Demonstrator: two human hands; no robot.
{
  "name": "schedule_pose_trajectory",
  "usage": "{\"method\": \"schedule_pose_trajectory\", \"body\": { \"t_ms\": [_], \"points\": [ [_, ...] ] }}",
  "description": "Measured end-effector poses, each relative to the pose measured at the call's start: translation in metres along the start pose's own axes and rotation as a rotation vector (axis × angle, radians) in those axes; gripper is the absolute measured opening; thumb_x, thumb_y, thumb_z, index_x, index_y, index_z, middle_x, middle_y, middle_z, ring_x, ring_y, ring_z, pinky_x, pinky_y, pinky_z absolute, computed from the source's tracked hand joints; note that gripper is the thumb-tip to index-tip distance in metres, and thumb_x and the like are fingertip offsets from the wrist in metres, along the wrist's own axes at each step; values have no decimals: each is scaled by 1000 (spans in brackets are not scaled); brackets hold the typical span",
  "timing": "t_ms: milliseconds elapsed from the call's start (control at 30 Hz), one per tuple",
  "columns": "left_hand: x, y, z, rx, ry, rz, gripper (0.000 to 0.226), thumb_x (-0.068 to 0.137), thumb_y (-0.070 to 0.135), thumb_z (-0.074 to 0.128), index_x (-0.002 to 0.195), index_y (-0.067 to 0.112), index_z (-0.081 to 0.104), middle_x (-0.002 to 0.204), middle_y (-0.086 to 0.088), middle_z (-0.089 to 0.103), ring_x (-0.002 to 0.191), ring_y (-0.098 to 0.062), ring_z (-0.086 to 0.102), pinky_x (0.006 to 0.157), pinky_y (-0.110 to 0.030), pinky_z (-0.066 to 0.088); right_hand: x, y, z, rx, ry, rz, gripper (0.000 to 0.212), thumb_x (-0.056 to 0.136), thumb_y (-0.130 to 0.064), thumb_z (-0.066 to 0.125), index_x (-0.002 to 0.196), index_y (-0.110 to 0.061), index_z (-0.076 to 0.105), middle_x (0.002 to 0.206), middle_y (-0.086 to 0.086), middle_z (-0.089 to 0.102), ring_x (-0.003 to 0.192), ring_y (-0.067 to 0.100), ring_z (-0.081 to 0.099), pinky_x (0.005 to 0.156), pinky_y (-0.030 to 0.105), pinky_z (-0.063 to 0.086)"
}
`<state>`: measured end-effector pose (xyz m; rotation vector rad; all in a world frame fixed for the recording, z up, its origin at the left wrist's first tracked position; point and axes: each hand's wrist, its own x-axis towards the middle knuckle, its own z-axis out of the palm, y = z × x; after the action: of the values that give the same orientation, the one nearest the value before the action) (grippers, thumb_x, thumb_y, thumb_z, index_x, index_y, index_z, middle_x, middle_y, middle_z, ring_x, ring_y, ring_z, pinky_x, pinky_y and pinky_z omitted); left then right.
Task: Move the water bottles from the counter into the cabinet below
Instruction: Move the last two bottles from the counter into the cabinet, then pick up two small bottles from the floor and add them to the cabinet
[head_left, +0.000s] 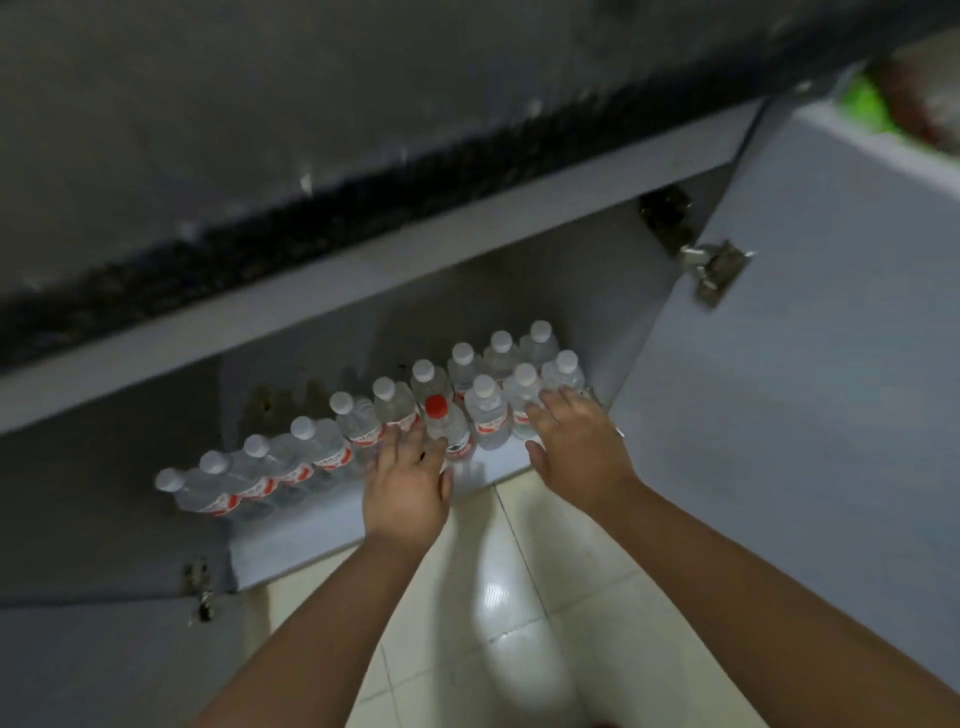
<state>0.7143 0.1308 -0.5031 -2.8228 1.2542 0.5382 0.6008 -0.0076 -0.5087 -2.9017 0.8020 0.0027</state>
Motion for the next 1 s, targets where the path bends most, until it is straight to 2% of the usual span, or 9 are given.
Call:
{"method": "schedule_pose_trajectory", "body": {
  "t_ms": [100,233,300,367,433,667,800,867,1000],
  "points": [
    [-38,38,-55,20,-62,0,47,100,33,31,147,26,25,160,2,13,149,-25,4,121,-42,11,-30,7,-60,2,6,49,54,36,-28,93,84,-9,76,87,14,78,77,31,75,61,43,60],
    [-90,90,-134,8,-86,68,47,101,35,26,147,30,22,161,7,10,149,-23,-1,121,-40,11,-66,19,-161,44,100,49,45,38,-24,90,78,-10,75,86,13,77,77,29,74,61,38,60],
    [-108,115,-169,-11,-64,119,47,101,35,27,147,30,22,161,7,11,149,-23,0,122,-38,12,-82,33,-208,43,178,50,26,57,-20,75,79,-7,74,87,16,76,79,31,74,63,40,60],
    [-119,140,-195,-20,-2,167,47,100,36,28,146,26,29,160,3,18,149,-26,5,122,-39,15,-95,58,-246,38,229,82,36,67,-25,47,79,-5,74,88,18,76,79,32,74,62,40,60],
    [-128,173,-222,-60,107,222,49,96,39,30,138,20,45,153,-4,36,146,-32,21,117,-44,26,-109,91,-279,68,293,133,44,67,-26,39,81,-2,73,90,21,75,80,35,73,62,44,60],
    [-130,324,-246,42,215,333,49,81,37,36,104,17,74,111,-8,74,107,-38,66,80,-48,57,-178,234,-324,69,345,279,33,51,-4,83,82,2,73,88,23,75,80,39,72,65,57,57],
    [-121,415,-229,-75,112,262,49,95,41,31,138,22,45,152,-3,37,144,-32,24,115,-43,29,-210,308,-322,30,261,311,27,52,-14,68,75,-2,75,82,20,76,73,37,74,56,47,59],
    [-110,446,-213,-80,77,215,48,99,38,35,145,26,32,159,3,20,148,-27,7,119,-41,19,-219,337,-313,26,194,325,29,51,-17,63,73,-3,75,78,18,75,68,34,73,53,42,59],
    [-89,479,-181,-105,-16,115,48,99,37,35,146,26,28,160,3,16,149,-27,3,120,-43,16,-213,379,-284,-6,54,328,33,60,-24,53,74,-5,76,75,15,76,64,30,73,50,35,58]
  ]
}}
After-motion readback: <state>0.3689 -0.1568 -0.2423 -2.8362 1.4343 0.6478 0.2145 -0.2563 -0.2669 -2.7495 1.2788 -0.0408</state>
